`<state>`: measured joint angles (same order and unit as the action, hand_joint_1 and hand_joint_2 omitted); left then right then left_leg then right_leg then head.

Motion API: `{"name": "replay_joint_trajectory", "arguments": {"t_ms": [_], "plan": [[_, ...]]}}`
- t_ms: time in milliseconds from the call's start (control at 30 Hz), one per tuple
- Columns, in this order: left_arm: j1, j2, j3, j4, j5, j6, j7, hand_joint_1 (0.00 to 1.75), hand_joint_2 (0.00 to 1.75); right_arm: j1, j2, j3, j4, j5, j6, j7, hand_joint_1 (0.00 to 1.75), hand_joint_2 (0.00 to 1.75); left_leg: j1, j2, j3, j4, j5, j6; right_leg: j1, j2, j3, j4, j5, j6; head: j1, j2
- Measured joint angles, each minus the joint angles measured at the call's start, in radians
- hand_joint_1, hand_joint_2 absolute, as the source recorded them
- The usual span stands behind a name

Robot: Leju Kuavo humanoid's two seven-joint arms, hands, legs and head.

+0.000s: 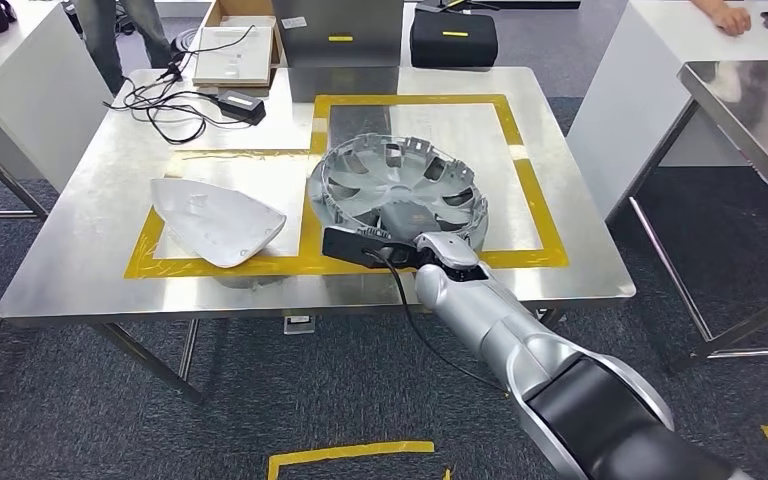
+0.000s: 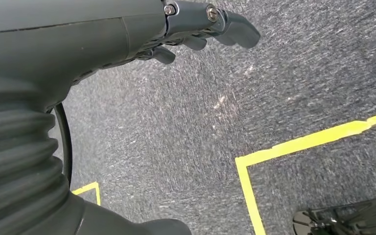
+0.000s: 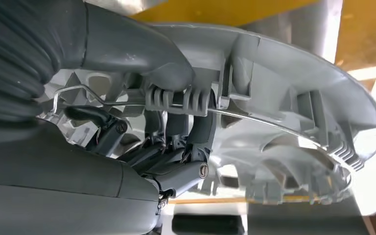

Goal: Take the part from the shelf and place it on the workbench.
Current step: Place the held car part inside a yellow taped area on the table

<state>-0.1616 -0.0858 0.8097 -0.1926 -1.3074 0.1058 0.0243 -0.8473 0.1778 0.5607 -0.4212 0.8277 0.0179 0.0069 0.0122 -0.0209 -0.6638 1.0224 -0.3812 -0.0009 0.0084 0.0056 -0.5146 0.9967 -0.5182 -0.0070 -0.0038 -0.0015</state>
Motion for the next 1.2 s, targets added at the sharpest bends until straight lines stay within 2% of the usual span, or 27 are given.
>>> {"name": "replay_joint_trajectory", "arguments": {"t_ms": [33,167,367,567,633,733,833,900,967,1067,1100,1133,1167,1200], "plan": [[-0.001,0.000,-0.003,0.000,-0.003,-0.001,0.006,0.00,1.75,-0.002,0.003,0.000,0.005,0.001,0.004,-0.003,0.00,0.00,0.000,0.000,0.000,0.000,0.000,0.000,0.000,0.000,0.000,0.000,0.000,0.000,0.000,0.000],[-0.008,0.000,-0.012,0.000,-0.003,-0.020,0.010,0.00,0.00,-0.015,0.022,-0.001,0.026,0.010,0.017,-0.013,0.00,0.00,0.000,0.001,0.001,-0.001,0.000,-0.001,0.000,0.001,0.000,0.001,0.000,0.000,0.000,0.000],[-0.015,-0.001,-0.013,0.001,0.001,-0.032,0.003,0.00,0.00,-0.024,0.049,-0.004,0.038,-0.015,-0.016,-0.106,0.00,0.00,0.000,0.001,0.002,-0.002,0.001,-0.001,0.000,0.001,0.000,0.001,0.000,-0.001,0.000,0.000],[-0.013,-0.002,-0.013,0.002,0.009,-0.018,0.018,0.00,0.00,-0.026,0.059,-0.037,-0.009,-0.102,-0.108,-0.256,0.00,0.00,0.000,0.001,0.002,-0.002,0.001,-0.002,0.000,0.001,0.000,0.002,0.000,-0.001,0.000,0.000],[-0.011,-0.002,-0.013,0.003,0.014,-0.014,0.018,0.00,0.00,-0.019,0.058,-0.060,-0.078,-0.175,-0.111,-0.312,0.00,0.00,0.000,0.001,0.002,-0.002,0.001,-0.002,0.000,0.001,0.000,0.002,0.000,-0.001,0.000,0.000],[-0.003,-0.002,-0.012,0.003,0.023,-0.007,0.018,0.00,0.00,0.014,0.049,-0.100,-0.251,-0.307,-0.080,-0.343,0.00,0.00,0.000,0.001,0.002,-0.002,0.001,-0.002,0.000,0.001,0.000,0.002,-0.001,-0.001,0.000,0.000],[0.008,-0.001,-0.011,0.003,0.029,0.000,0.020,0.00,0.00,0.050,0.029,-0.137,-0.433,-0.418,-0.068,-0.356,0.00,0.00,-0.006,0.001,0.001,0.001,-0.007,0.005,-0.004,0.001,0.001,-0.003,-0.002,0.006,0.000,0.000],[0.014,-0.004,-0.010,0.003,0.030,0.002,0.020,0.00,0.00,0.064,0.015,-0.155,-0.534,-0.457,-0.070,-0.359,0.00,0.00,-0.004,0.003,0.008,-0.008,-0.007,0.012,-0.004,0.001,0.003,0.000,-0.007,0.013,0.000,0.000],[0.017,-0.007,-0.010,0.004,0.030,0.002,0.020,0.00,0.00,0.071,0.002,-0.164,-0.606,-0.469,-0.071,-0.360,0.00,0.00,0.003,0.008,0.019,-0.021,-0.004,0.017,-0.004,0.000,-0.020,0.052,-0.037,0.021,0.003,0.000],[0.017,-0.008,-0.010,0.004,0.030,0.002,0.022,0.00,0.00,0.092,-0.015,-0.169,-0.662,-0.474,-0.070,-0.359,0.00,0.00,0.006,0.014,0.023,-0.023,-0.006,0.019,-0.015,-0.001,-0.125,0.242,-0.116,0.031,0.006,0.000],[0.018,-0.008,-0.010,0.004,0.030,0.002,0.022,0.00,0.00,0.102,-0.021,-0.171,-0.672,-0.475,-0.070,-0.359,0.00,0.00,0.006,0.014,0.023,-0.021,-0.007,0.017,-0.019,-0.001,-0.151,0.280,-0.121,0.034,0.006,0.000],[0.019,-0.008,-0.010,0.004,0.030,0.002,0.023,0.00,0.00,0.109,-0.025,-0.173,-0.680,-0.475,-0.070,-0.359,0.00,0.00,0.008,0.014,0.022,-0.018,-0.009,0.014,-0.024,-0.001,-0.160,0.283,-0.106,0.038,0.006,0.000],[0.020,-0.009,-0.010,0.004,0.030,0.002,0.023,0.00,0.00,0.113,-0.029,-0.174,-0.687,-0.475,-0.070,-0.359,0.00,0.00,0.010,0.014,0.022,-0.013,-0.011,0.009,-0.028,-0.001,-0.149,0.246,-0.074,0.041,0.006,0.000],[0.020,-0.009,-0.010,0.004,0.030,0.002,0.023,0.00,0.00,0.115,-0.030,-0.174,-0.695,-0.475,-0.070,-0.359,0.00,0.00,0.013,0.014,0.020,-0.005,-0.015,0.003,-0.032,-0.002,-0.122,0.182,-0.034,0.045,0.006,0.000]]}}
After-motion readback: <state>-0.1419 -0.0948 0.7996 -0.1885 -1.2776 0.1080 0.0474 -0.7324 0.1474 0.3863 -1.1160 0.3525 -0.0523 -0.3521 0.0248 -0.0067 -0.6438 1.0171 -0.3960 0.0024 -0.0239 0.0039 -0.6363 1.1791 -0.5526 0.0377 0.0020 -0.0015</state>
